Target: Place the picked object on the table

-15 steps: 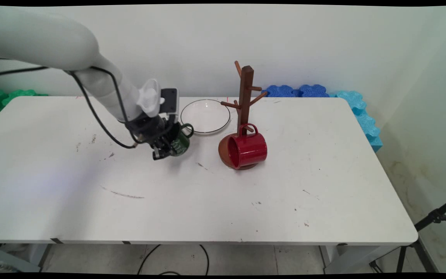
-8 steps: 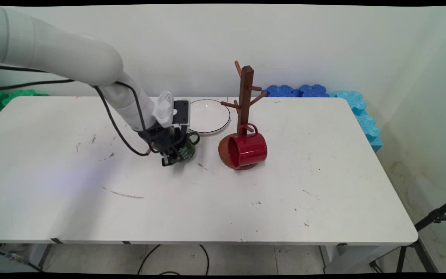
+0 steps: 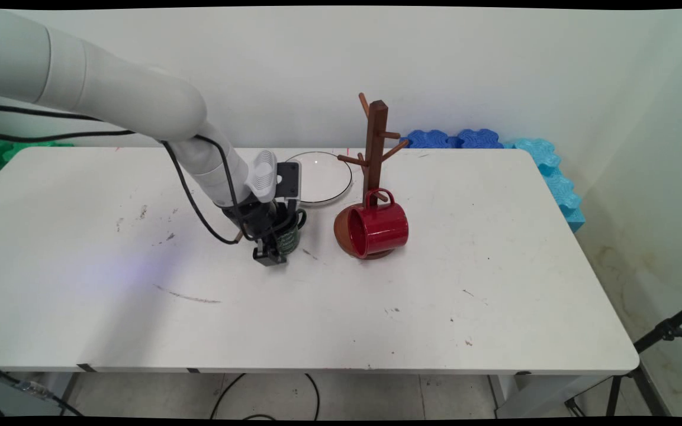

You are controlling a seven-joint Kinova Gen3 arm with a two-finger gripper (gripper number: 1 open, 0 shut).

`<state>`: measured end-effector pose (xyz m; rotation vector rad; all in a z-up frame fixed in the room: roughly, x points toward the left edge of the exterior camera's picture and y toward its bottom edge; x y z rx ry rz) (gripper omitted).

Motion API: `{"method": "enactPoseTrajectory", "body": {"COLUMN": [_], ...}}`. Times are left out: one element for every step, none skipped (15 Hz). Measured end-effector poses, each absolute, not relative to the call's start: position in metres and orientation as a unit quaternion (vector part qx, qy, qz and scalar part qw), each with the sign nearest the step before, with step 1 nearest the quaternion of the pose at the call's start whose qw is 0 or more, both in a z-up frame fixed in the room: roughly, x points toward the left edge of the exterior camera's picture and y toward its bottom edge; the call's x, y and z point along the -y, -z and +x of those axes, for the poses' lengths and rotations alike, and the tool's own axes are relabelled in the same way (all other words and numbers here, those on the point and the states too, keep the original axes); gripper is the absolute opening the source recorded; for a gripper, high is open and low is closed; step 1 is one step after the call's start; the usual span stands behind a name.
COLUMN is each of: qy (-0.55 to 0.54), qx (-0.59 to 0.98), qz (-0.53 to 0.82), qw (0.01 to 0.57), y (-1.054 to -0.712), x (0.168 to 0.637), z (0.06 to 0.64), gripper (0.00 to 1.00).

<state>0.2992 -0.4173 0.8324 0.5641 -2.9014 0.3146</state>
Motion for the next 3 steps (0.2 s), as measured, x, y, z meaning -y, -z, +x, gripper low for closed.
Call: {"method": "enactPoseTrajectory", "body": {"qy": [-0.106, -0.106, -0.107], "qx": [0.973, 0.973, 0.972], "qz": [0.188, 0.187, 0.186], "qw": [0.086, 0.089, 0.093], "y": [-0.8318, -0.8319, -0.8330], "x": [0.4180, 0.4182, 0.4184], "z": [0.2979, 0.2970, 0.2963], "gripper": [1.00, 1.00, 1.00]}}
